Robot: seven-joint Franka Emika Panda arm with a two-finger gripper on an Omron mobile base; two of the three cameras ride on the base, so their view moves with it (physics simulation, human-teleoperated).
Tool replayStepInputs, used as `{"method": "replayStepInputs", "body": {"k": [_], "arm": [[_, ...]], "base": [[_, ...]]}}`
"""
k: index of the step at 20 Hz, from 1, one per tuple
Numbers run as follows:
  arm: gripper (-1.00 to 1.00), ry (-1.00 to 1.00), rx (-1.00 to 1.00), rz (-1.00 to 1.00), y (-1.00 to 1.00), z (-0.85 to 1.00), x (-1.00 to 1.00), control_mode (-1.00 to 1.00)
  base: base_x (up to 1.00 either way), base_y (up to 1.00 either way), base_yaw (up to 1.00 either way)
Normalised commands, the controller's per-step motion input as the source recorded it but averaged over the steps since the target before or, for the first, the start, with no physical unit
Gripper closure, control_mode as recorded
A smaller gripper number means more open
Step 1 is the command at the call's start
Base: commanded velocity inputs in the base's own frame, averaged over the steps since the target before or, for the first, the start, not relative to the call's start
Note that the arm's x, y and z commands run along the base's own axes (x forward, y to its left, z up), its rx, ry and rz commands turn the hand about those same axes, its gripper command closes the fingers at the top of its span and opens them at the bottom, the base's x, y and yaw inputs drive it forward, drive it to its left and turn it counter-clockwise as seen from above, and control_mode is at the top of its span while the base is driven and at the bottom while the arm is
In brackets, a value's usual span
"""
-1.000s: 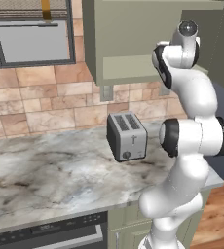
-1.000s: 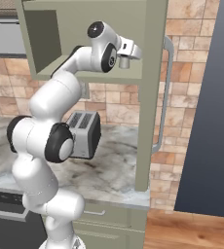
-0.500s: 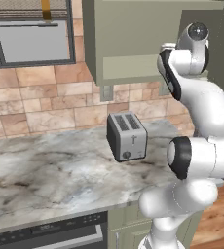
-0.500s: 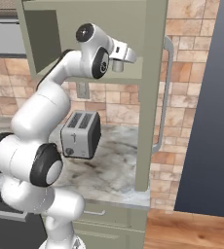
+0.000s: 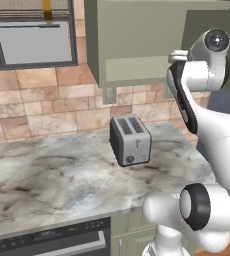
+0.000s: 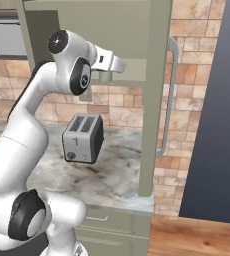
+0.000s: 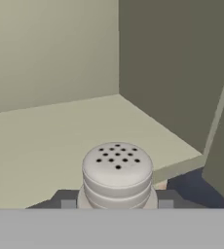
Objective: Collect the turmeric, ketchup, and shaker from the cabinet and place them next to the stove.
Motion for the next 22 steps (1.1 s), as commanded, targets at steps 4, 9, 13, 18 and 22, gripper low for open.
{"method": "replayStepInputs", "body": {"k": [4,9,13,18,22], "arm": [[1.00,0.00,0.00,0.02,0.43,0.00,-1.00,-1.00],[1.00,0.00,0.00,0.04,0.42,0.00,-1.00,-1.00],[1.00,0.00,0.00,0.06,0.35,-0.03,-1.00,-1.00],[1.00,0.00,0.00,0.08,0.39,-0.05,-1.00,-1.00],[1.00,0.00,0.00,0.15,0.45,-0.07,-1.00,-1.00]], "base": [[0.00,0.00,0.00],[0.00,0.00,0.00],[0.00,0.00,0.00],[0.00,0.00,0.00],[0.00,0.00,0.00]]}}
